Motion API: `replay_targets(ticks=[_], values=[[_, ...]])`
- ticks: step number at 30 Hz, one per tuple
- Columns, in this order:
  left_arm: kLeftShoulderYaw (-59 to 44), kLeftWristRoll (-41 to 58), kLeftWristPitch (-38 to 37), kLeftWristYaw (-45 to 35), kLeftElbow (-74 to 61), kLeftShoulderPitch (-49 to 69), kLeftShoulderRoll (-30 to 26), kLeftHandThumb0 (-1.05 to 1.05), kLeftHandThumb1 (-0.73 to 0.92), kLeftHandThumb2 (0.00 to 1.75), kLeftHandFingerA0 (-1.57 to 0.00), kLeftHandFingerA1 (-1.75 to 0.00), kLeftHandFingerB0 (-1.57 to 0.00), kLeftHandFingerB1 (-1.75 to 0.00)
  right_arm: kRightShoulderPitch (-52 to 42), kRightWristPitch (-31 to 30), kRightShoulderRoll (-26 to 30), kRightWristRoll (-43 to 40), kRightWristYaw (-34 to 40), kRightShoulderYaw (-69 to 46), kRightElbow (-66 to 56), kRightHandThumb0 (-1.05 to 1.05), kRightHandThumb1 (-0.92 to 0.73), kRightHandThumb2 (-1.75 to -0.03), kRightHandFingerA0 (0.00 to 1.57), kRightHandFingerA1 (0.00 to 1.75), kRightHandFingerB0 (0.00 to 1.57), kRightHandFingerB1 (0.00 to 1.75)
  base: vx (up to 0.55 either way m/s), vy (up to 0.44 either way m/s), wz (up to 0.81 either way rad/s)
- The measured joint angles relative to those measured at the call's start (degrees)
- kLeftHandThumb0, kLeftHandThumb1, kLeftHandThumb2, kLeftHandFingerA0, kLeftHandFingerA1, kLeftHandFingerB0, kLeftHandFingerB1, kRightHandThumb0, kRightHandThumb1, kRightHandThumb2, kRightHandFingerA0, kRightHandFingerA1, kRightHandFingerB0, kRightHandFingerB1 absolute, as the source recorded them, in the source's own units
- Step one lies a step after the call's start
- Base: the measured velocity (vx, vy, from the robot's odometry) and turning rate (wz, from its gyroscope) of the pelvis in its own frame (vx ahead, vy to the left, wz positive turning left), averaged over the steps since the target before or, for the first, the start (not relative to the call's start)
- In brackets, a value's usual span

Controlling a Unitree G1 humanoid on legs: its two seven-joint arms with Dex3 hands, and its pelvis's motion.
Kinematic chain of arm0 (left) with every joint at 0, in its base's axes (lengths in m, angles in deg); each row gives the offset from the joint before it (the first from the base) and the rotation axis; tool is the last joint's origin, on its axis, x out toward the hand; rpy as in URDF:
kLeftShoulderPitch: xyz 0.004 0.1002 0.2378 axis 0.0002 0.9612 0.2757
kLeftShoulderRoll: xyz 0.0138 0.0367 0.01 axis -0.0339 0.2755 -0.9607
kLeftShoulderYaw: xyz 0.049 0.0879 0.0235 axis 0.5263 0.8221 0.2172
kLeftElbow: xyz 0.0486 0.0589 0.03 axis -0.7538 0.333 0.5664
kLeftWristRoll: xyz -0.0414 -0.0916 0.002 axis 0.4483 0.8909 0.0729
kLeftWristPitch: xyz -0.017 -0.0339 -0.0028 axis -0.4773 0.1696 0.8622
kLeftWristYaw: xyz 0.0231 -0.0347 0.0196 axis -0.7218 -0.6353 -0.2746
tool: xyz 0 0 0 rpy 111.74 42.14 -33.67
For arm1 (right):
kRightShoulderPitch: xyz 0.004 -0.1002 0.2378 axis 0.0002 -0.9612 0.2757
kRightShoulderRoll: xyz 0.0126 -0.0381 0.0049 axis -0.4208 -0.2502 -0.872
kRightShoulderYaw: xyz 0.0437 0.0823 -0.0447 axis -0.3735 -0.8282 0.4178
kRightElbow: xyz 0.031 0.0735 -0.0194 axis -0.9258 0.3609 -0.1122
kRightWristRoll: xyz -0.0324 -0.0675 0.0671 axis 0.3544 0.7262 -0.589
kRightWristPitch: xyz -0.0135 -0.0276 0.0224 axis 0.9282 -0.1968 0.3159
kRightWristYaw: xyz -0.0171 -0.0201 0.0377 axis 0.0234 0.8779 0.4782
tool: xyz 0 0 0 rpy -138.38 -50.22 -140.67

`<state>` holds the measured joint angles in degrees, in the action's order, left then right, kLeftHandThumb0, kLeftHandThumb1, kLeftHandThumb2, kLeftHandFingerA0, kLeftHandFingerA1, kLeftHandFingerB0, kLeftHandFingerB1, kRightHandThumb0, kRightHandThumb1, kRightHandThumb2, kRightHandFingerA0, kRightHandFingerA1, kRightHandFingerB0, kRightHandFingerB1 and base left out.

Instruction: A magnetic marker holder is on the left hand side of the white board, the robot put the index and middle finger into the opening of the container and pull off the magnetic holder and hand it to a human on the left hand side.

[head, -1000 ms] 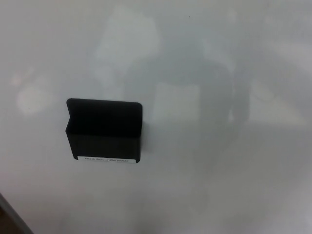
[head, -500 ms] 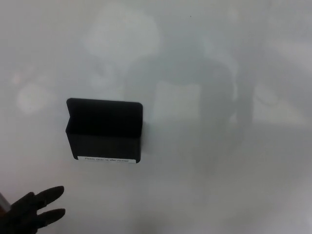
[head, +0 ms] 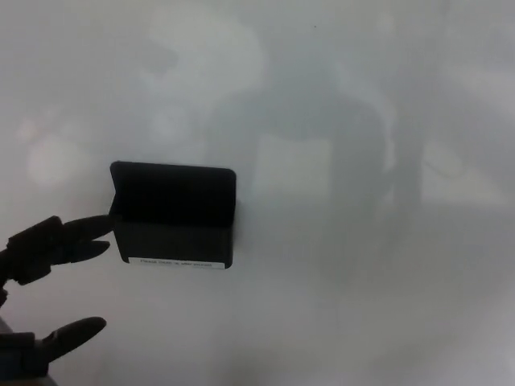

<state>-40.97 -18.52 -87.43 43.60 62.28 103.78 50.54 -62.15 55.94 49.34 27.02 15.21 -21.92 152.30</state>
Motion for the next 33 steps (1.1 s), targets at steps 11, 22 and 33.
replay_targets(ticks=[11,22,33], values=[[-0.29,-4.80,3.69,0.82,-4.90,-4.17,-5.18,-0.25,0.49,0.58,-0.29,-0.37,-0.29,-0.32,0.95,-0.01,0.43,-0.28,-2.03,-0.03,-0.01,-0.57,-0.79,-0.65,0.24,0.30,0.19,0.29,0.00,0.000,0.00],[1.45,-7.79,7.48,0.42,-6.50,-4.54,-8.72,-0.30,0.49,0.61,-0.26,-0.37,-0.27,-0.33,1.90,-0.05,0.45,-1.95,-8.30,-1.63,-0.04,-0.66,-0.60,-0.91,0.00,0.12,0.10,0.35,0.00,0.000,0.00],[5.10,-10.51,15.36,-3.81,-8.18,-12.84,-18.83,-0.23,0.41,0.93,-0.09,-0.51,-0.09,-0.48,1.93,-0.21,0.79,-2.15,-9.55,-1.79,0.02,-0.61,-0.61,-0.95,0.00,0.23,0.10,0.41,0.00,0.000,0.00]])
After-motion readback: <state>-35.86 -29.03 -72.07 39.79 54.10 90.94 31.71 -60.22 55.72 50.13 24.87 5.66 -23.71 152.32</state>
